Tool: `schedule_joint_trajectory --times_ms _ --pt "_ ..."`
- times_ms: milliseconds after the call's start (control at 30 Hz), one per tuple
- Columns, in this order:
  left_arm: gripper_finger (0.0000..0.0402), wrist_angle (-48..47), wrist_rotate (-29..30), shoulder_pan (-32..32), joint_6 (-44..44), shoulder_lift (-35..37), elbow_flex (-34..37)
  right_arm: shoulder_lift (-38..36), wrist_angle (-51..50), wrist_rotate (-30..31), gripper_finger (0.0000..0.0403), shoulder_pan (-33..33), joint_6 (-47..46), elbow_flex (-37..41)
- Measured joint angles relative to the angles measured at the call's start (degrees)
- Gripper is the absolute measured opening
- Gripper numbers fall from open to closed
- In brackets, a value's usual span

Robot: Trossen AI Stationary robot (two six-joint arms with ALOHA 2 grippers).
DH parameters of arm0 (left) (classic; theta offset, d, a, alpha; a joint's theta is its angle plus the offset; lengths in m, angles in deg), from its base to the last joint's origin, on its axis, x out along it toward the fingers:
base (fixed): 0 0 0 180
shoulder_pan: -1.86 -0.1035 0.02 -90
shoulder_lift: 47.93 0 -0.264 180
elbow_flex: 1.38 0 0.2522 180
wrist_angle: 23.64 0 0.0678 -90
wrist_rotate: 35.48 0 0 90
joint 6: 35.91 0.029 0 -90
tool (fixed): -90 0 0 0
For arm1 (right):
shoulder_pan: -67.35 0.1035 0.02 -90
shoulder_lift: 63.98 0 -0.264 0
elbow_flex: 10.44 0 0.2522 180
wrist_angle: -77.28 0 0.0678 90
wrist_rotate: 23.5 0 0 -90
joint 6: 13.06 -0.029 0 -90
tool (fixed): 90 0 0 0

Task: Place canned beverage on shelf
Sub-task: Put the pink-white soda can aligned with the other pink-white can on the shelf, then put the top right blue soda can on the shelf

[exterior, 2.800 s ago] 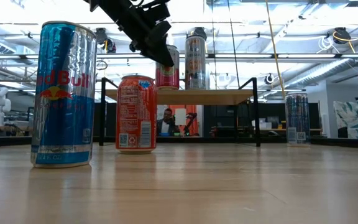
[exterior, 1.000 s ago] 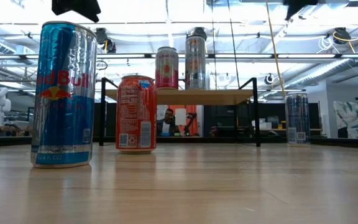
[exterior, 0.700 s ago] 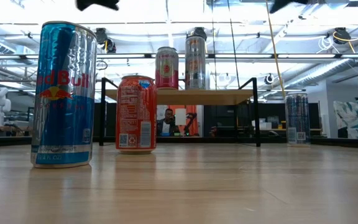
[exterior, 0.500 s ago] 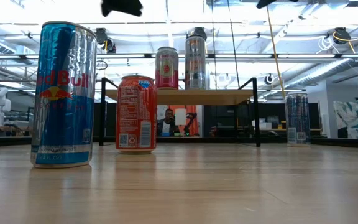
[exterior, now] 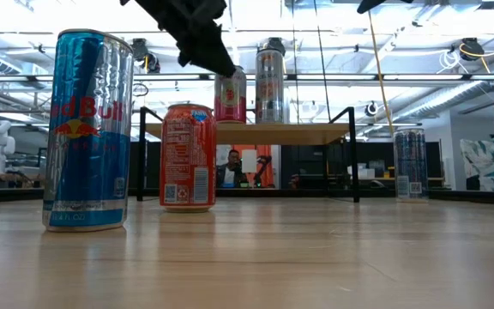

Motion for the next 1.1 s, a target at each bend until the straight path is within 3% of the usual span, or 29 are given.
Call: schedule_joint_trajectory --times_ms 467,1100 --pt "0.0125 1.45 7.11 -0.34 0.02 -1.42 0.00 -0.02 -0.16 -0.06 0.0146 -2.37 2.66 -0.02" --pt "0.0125 -3.00 5.52 0.32 -3.36 0.95 0.00 -0.02 0.90 -0.57 0.0146 -3.21 1.95 -0.04"
